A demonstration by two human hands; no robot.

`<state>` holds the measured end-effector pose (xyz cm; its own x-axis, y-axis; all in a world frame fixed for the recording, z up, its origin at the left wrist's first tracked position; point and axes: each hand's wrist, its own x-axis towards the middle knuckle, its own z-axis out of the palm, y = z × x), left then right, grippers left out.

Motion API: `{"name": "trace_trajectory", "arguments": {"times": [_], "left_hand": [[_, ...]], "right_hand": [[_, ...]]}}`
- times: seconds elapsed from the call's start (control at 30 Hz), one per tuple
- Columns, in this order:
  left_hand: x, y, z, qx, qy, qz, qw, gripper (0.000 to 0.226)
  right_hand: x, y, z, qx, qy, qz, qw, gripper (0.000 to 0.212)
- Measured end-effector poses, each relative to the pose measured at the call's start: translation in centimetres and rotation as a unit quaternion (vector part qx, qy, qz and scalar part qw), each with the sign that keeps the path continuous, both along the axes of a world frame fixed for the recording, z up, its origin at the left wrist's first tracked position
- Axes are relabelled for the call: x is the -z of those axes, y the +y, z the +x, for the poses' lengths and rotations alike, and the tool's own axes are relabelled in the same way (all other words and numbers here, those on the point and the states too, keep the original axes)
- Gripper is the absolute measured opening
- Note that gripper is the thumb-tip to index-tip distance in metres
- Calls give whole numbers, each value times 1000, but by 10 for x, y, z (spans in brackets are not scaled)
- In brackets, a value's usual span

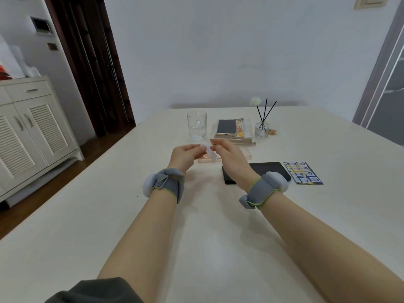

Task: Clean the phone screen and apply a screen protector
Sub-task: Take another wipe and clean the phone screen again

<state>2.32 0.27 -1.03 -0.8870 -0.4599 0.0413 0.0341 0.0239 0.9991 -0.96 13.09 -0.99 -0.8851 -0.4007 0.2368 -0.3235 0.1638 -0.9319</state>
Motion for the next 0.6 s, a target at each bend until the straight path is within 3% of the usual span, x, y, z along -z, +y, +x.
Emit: {"name": "trace_trajectory", "arguments": {"times": [0.13,0.27,0.43,0.6], "left_hand": [[1,-6,-1,17,-32,-7,999,8],[0,-5,0,51,-44,-53,996,11],[1,-6,0,7,-5,-104,995,24],[4,-10,-2,-1,-14,-110,994,6]], "right_hand": [[3,0,-7,41,-46,-11,998,36],[2,-4,-10,9,-119,-17,993,32],[-1,-9,-11,77,-81,-13,994,11],[2,-14,-12,113,-45,23,992,6]]}}
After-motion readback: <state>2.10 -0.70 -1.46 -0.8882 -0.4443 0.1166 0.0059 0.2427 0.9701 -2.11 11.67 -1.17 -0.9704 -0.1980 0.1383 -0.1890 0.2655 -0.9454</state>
